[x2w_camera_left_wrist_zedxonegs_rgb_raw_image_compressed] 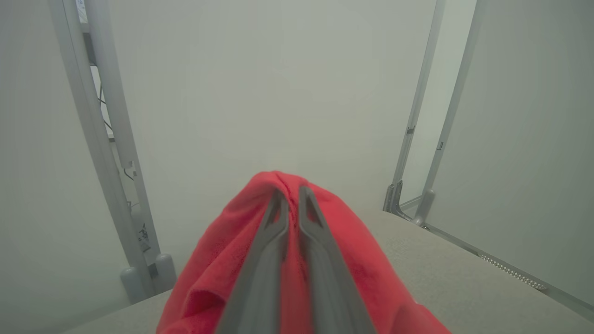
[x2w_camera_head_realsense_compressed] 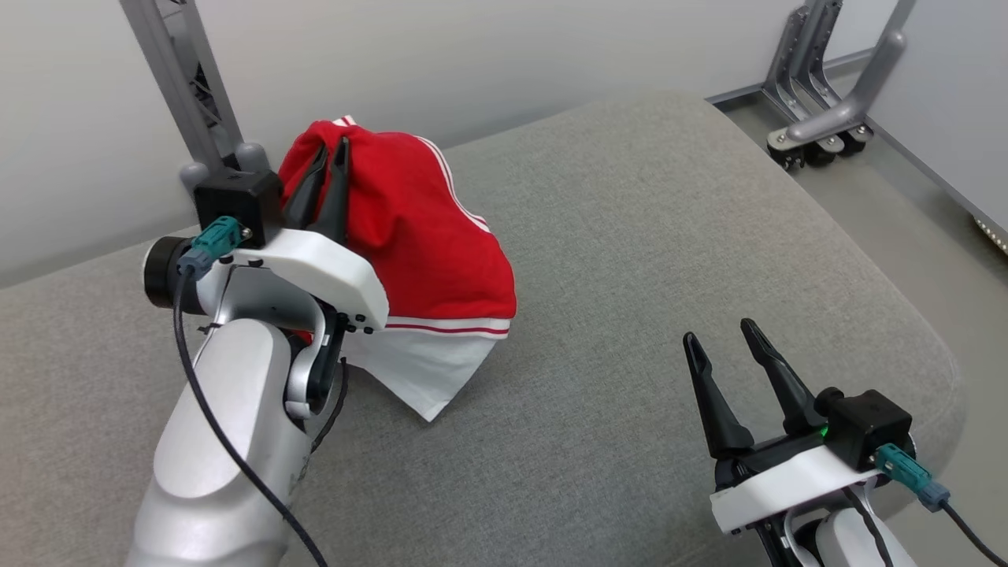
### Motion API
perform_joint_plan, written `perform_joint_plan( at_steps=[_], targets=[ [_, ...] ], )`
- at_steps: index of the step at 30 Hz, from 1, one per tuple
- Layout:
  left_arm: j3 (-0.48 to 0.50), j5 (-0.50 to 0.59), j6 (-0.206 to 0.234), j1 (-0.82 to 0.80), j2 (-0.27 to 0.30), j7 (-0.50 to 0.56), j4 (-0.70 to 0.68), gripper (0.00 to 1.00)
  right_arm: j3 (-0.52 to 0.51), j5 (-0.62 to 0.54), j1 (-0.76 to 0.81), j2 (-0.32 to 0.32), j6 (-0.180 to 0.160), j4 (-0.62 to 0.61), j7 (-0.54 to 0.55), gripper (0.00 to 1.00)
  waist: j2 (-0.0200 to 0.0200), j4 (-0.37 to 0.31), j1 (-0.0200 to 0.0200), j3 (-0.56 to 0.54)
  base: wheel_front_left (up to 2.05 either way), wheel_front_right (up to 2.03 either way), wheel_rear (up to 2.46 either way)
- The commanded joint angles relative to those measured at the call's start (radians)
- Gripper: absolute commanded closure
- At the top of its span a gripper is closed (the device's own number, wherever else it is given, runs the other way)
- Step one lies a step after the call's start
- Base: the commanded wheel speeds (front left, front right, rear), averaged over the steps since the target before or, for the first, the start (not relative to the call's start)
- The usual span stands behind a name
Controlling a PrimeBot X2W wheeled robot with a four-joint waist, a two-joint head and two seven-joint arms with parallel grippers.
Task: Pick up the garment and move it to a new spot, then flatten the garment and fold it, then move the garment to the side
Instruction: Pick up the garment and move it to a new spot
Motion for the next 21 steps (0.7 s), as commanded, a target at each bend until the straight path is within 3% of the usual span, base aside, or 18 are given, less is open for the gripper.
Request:
perform_joint_plan(
  at_steps=[1,6,11,20,21],
  targets=[
    [-0.005,0.001,-0.007,-0.021,0.002,-0.010,0.016,1.00,-0.004,0.008,-0.012,-0.004,0.000,-0.004,0.000,0.00,-0.0001,-0.031,0.0000,0.032,0.00,0.00,0.00],
    [-0.062,0.023,-0.015,-0.073,-0.004,-0.038,0.145,1.00,-0.002,0.028,-0.028,-0.004,0.000,-0.005,0.000,0.00,-0.0001,-0.056,0.0000,0.092,0.00,0.00,0.00],
    [-0.107,-0.035,-0.041,-0.119,-0.012,-0.049,0.300,1.00,0.013,0.044,-0.044,-0.004,0.000,-0.010,0.000,0.00,-0.0001,-0.076,0.0000,0.131,0.00,0.00,0.00],
    [-0.219,-0.105,-0.048,-0.206,-0.013,-0.141,0.499,1.00,0.026,0.063,-0.079,-0.004,0.000,-0.020,0.000,0.00,-0.0001,-0.096,0.0000,0.195,0.00,0.00,0.00],
    [-0.230,-0.112,-0.048,-0.214,-0.013,-0.151,0.514,0.87,0.027,0.064,-0.079,-0.004,0.000,-0.019,0.000,0.00,-0.0001,-0.095,0.0000,0.197,0.00,0.00,0.00]
  ],
)
